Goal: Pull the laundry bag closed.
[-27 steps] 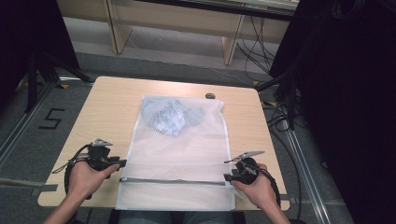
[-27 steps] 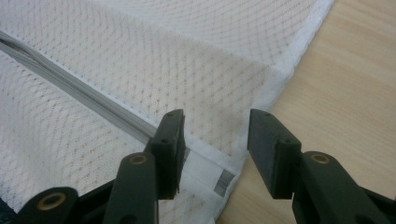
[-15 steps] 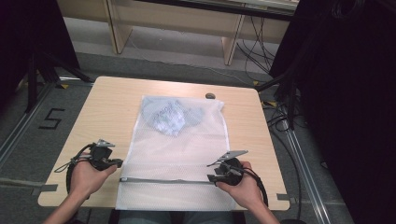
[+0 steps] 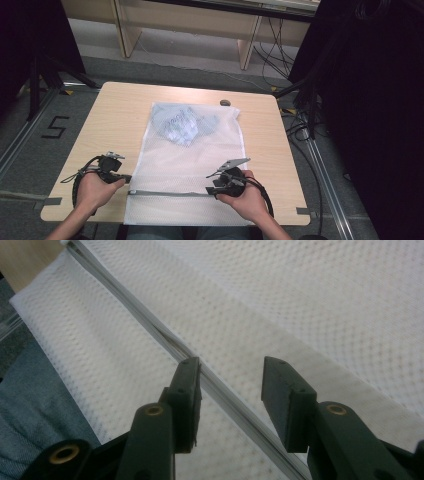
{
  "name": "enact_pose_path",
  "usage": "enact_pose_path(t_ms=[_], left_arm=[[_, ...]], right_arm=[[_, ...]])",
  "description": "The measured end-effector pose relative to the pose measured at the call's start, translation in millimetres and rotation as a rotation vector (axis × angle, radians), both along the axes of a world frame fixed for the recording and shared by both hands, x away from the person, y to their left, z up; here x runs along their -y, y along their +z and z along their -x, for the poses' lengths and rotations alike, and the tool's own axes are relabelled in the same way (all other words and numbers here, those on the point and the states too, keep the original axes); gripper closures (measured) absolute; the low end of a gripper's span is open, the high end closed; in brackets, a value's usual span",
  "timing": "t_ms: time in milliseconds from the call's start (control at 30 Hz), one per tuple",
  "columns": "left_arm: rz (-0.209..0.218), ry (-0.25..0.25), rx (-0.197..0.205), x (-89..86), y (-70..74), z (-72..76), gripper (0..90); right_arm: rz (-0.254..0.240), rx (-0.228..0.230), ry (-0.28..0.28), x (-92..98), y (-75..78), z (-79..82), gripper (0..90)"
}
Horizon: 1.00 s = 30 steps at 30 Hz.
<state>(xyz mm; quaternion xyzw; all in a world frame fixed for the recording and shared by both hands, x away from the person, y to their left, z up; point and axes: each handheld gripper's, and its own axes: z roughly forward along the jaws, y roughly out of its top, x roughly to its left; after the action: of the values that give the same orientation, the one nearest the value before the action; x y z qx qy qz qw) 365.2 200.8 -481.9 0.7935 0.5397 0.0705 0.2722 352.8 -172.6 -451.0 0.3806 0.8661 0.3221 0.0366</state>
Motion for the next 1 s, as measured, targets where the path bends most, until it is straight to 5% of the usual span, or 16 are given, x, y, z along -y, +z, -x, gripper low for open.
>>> enact_pose_path(t_ms=[133, 300, 533, 600, 1000], left_arm=[[0.003, -0.012, -0.014, 1.9, 0.6, -0.1, 89.6], [0.004, -0.038, -0.024, 6.8, 1.4, 2.4, 89.7], [-0.009, -0.023, -0.064, 6.6, -3.5, 1.1, 89.7], [0.003, 0.014, -0.075, 8.5, -6.1, 3.2, 89.6], [0.008, 0.007, -0.116, 9.4, -8.9, 2.5, 89.7]], right_arm=[[-0.006, 0.029, 0.013, -14.7, -0.9, -1.9, 60.2], [-0.002, 0.000, 0.042, -31.0, 0.7, 1.4, 61.5], [-0.008, 0.017, 0.069, -45.7, 3.3, 0.5, 65.0], [-0.011, 0.000, 0.072, -53.8, 4.3, 0.6, 65.6], [-0.007, -0.009, 0.153, -86.2, -1.4, 0.0, 67.1]])
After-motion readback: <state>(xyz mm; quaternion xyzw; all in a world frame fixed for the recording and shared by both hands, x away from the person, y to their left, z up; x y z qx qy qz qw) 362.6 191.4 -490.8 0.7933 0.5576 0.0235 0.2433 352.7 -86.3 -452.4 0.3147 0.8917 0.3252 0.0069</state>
